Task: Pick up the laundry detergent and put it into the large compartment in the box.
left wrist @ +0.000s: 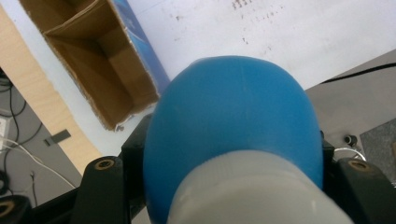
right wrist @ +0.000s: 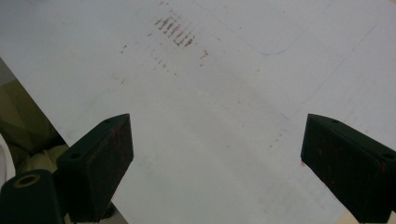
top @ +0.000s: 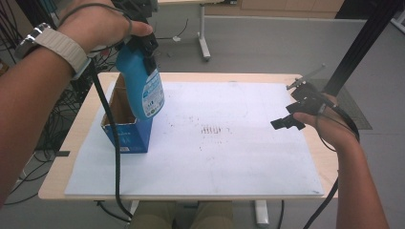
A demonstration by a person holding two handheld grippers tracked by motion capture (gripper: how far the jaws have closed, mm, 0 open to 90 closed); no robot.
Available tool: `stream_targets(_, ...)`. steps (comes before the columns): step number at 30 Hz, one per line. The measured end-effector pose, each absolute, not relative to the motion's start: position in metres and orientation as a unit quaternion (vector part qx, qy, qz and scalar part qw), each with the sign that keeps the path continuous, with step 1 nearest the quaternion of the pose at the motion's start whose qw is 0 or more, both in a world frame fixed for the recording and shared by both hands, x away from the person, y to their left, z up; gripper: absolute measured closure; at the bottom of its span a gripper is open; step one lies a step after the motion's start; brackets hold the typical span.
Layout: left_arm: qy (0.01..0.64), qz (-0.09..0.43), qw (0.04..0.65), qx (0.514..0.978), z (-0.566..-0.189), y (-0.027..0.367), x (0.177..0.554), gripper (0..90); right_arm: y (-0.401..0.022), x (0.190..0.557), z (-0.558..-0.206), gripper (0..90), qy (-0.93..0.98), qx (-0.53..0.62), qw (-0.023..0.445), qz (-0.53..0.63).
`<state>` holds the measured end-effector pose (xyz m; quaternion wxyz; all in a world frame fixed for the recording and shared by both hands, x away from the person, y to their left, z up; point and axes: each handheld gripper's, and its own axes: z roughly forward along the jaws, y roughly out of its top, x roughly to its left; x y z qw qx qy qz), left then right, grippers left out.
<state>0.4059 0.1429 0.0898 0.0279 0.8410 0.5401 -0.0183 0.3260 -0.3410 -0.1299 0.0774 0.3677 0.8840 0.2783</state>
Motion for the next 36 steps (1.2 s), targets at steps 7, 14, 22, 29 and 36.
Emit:
stream_targets(7,0.584,-0.024,0.037,0.811,0.091,0.163,0.411,39.2,-0.339,0.329,-0.129,9.1,0.886,0.364,0.077,0.278)
stream_targets(14,0.613,-0.024,0.037,0.789,0.093,0.180,0.414,39.2,-0.341,0.329,-0.131,9.1,0.885,0.365,0.076,0.280)
stream_targets(22,0.635,-0.019,0.038,0.771,0.095,0.192,0.415,39.2,-0.341,0.331,-0.132,9.1,0.885,0.365,0.074,0.279)
stream_targets(29,0.649,-0.019,0.045,0.759,0.095,0.204,0.416,39.2,-0.339,0.332,-0.132,9.1,0.886,0.364,0.074,0.278)
stream_targets(36,0.663,-0.018,0.039,0.747,0.092,0.208,0.419,39.2,-0.339,0.334,-0.132,9.1,0.886,0.362,0.074,0.279)
